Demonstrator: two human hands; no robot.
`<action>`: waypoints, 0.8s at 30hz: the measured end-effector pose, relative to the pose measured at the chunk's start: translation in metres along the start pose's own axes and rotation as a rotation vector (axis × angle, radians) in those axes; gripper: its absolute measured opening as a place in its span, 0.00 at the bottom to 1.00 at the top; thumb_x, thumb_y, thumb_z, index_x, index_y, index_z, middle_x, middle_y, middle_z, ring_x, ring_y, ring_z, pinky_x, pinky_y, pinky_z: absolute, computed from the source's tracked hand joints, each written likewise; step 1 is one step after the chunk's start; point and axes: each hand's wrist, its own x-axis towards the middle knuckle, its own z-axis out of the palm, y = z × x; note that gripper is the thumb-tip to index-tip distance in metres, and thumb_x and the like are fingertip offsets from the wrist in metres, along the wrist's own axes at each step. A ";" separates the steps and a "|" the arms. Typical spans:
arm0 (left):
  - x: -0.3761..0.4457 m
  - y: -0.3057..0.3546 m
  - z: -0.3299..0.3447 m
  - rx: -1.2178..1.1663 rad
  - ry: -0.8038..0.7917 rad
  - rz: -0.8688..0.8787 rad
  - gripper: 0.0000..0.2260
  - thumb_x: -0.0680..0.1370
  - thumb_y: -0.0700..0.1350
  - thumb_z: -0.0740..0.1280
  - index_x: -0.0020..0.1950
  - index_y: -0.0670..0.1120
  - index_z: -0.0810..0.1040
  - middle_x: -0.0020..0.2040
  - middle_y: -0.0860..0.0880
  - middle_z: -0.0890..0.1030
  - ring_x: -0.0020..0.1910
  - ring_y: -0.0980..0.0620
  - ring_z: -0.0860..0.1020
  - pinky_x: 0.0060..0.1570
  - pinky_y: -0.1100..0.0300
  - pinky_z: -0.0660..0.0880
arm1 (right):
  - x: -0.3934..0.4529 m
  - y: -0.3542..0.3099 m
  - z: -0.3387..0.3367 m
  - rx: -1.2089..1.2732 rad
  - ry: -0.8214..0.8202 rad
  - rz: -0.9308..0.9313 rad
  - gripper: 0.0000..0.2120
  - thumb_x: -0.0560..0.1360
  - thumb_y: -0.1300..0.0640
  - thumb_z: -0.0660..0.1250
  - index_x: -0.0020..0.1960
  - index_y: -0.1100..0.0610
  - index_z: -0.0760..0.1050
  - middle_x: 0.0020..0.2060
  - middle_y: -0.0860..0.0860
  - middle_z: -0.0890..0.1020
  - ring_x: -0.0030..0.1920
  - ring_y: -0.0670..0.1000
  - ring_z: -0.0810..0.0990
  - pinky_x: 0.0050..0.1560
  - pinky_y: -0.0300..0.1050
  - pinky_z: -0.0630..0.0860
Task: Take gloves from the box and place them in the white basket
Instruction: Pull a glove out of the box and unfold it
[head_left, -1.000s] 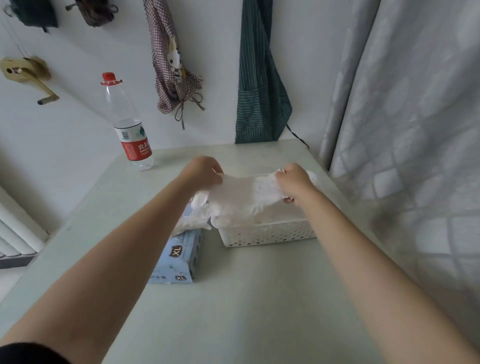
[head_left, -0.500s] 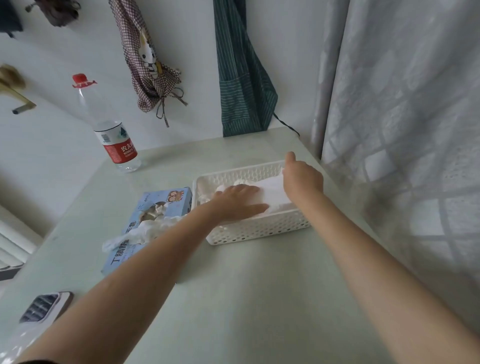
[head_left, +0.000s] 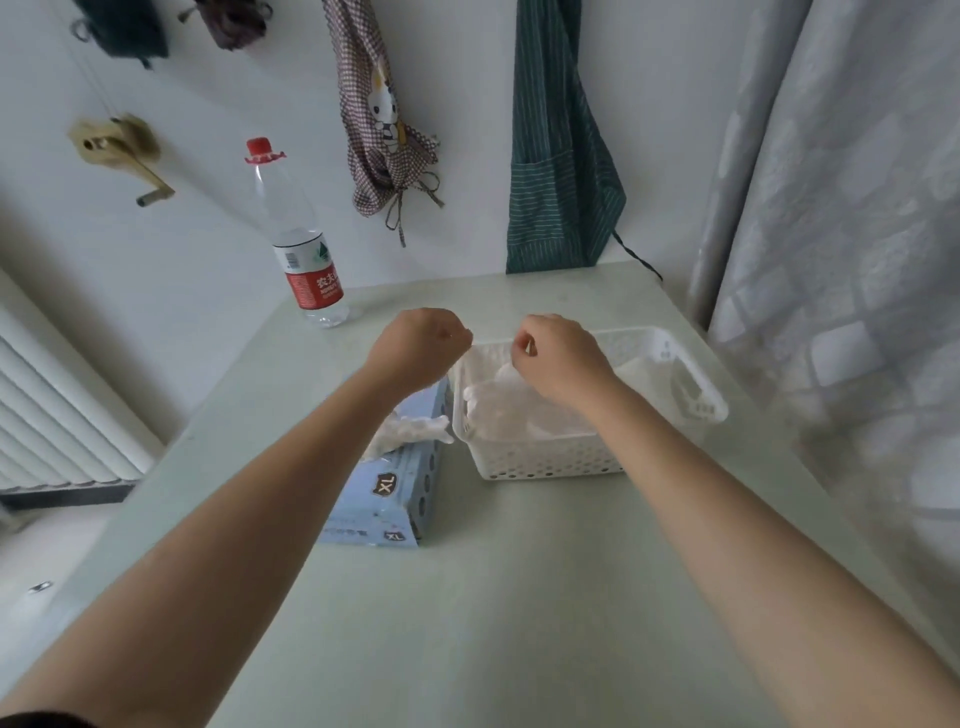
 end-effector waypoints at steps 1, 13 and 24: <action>-0.002 -0.007 -0.009 0.008 -0.019 -0.034 0.10 0.77 0.47 0.65 0.46 0.43 0.83 0.45 0.47 0.83 0.42 0.45 0.80 0.46 0.52 0.80 | 0.002 -0.011 0.007 0.068 -0.054 -0.011 0.05 0.77 0.56 0.63 0.46 0.56 0.76 0.43 0.49 0.79 0.45 0.53 0.78 0.45 0.47 0.74; -0.047 -0.086 -0.058 -0.016 -0.308 -0.044 0.09 0.71 0.58 0.74 0.45 0.55 0.81 0.45 0.54 0.82 0.45 0.55 0.80 0.45 0.61 0.77 | 0.017 -0.107 0.046 -0.192 -0.334 -0.094 0.09 0.74 0.47 0.69 0.44 0.52 0.77 0.44 0.49 0.80 0.49 0.53 0.77 0.54 0.49 0.69; -0.050 -0.095 -0.064 -0.340 0.130 -0.173 0.11 0.80 0.47 0.65 0.54 0.42 0.84 0.50 0.45 0.83 0.46 0.47 0.78 0.51 0.52 0.76 | 0.027 -0.109 0.040 0.212 -0.133 0.029 0.06 0.73 0.54 0.72 0.45 0.55 0.78 0.37 0.45 0.78 0.39 0.47 0.76 0.36 0.37 0.69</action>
